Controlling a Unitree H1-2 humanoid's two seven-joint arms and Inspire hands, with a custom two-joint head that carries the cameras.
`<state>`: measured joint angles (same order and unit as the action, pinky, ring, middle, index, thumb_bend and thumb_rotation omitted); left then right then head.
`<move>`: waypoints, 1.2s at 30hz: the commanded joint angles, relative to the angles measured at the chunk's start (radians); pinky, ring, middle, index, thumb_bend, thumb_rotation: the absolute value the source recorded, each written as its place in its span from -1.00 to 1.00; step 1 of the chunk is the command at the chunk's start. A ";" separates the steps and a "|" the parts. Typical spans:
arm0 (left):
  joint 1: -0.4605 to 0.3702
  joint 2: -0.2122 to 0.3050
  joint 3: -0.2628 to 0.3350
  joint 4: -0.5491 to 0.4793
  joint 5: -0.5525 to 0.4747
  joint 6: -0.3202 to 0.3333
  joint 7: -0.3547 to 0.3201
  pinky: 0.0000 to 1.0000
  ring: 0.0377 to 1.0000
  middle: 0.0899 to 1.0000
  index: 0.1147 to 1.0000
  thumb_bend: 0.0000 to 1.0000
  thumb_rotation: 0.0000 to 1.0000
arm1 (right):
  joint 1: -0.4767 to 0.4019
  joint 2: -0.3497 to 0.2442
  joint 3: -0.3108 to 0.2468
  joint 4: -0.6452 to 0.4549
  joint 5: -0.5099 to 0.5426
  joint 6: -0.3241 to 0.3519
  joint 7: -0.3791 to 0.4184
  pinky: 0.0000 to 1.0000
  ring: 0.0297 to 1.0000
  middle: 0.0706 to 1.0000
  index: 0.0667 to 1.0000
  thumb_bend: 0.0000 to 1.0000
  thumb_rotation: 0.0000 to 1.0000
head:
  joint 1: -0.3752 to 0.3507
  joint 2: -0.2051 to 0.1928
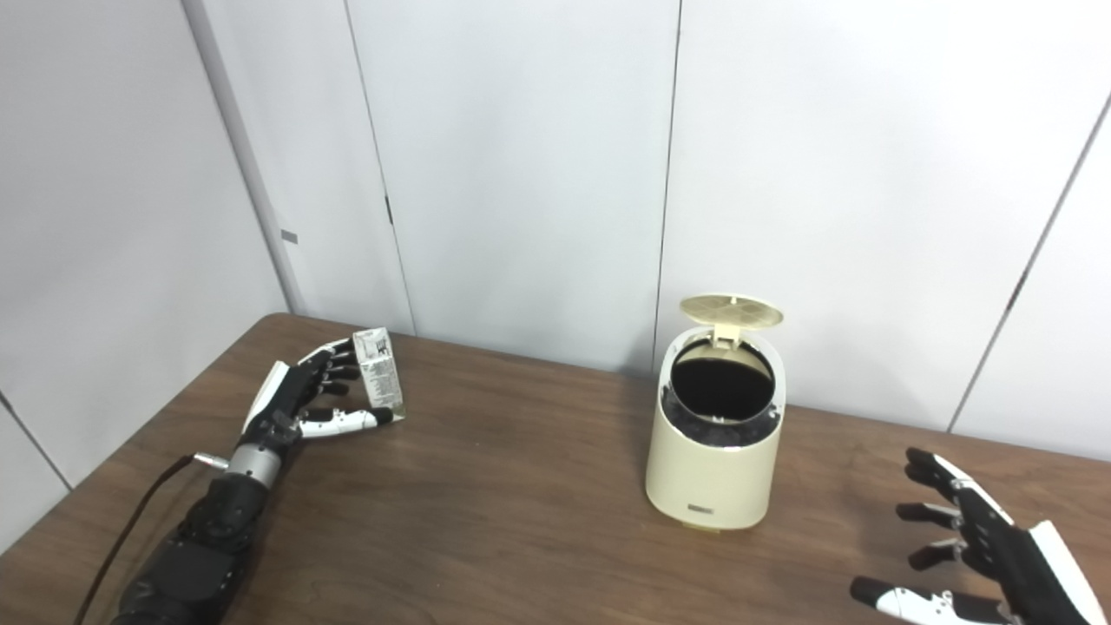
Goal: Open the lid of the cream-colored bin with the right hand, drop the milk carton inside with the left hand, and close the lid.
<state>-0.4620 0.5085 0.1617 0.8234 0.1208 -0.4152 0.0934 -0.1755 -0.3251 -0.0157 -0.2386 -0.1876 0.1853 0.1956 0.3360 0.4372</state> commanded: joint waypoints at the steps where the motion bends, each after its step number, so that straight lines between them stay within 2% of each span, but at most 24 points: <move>1: -0.046 0.008 0.004 0.001 -0.005 -0.053 0.050 0.46 0.54 0.57 0.63 1.00 -0.61 | -0.018 -0.016 -0.010 -0.036 0.003 -0.009 -0.007 0.03 0.49 0.74 0.75 0.62 -0.53 | 0.000 0.000; 8: -0.053 -0.001 -0.015 0.022 -0.009 -0.055 0.087 0.46 0.58 0.59 0.62 1.00 -0.61 | -0.011 -0.014 -0.009 -0.040 0.004 -0.015 -0.009 0.00 0.47 0.73 0.75 0.61 -0.53 | -0.006 0.006; 15: -0.069 -0.002 -0.035 0.055 -0.002 -0.054 0.122 0.50 0.58 0.58 0.63 0.99 -0.55 | -0.002 -0.017 -0.010 -0.055 0.008 -0.009 -0.003 0.06 0.50 0.75 0.76 0.56 -0.67 | -0.016 0.011; 26: -0.093 -0.017 -0.032 0.081 -0.033 -0.055 0.126 0.41 0.51 0.52 0.61 1.00 -0.56 | 0.010 -0.020 -0.012 -0.096 0.006 0.022 0.002 0.09 0.51 0.78 0.77 0.52 -0.82 | -0.024 0.017; 30: -0.101 -0.025 -0.026 0.093 -0.068 -0.055 0.096 0.45 0.53 0.53 0.62 1.00 -0.55 | 0.013 -0.018 -0.008 -0.113 0.000 0.036 0.003 0.10 0.51 0.78 0.78 0.50 -0.87 | -0.027 0.020; 36: -0.107 -0.032 -0.036 0.098 -0.063 -0.055 0.102 0.43 0.52 0.52 0.60 0.99 -0.55 | 0.016 -0.018 -0.005 -0.137 -0.010 0.063 0.004 0.13 0.51 0.78 0.78 0.50 -0.87 | -0.030 0.023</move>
<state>-0.5278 0.4634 0.1302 0.9234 0.0595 -0.4433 0.1946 -0.1388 -0.3251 -0.0141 -0.3345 -0.1952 0.2593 0.2019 0.3053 0.4602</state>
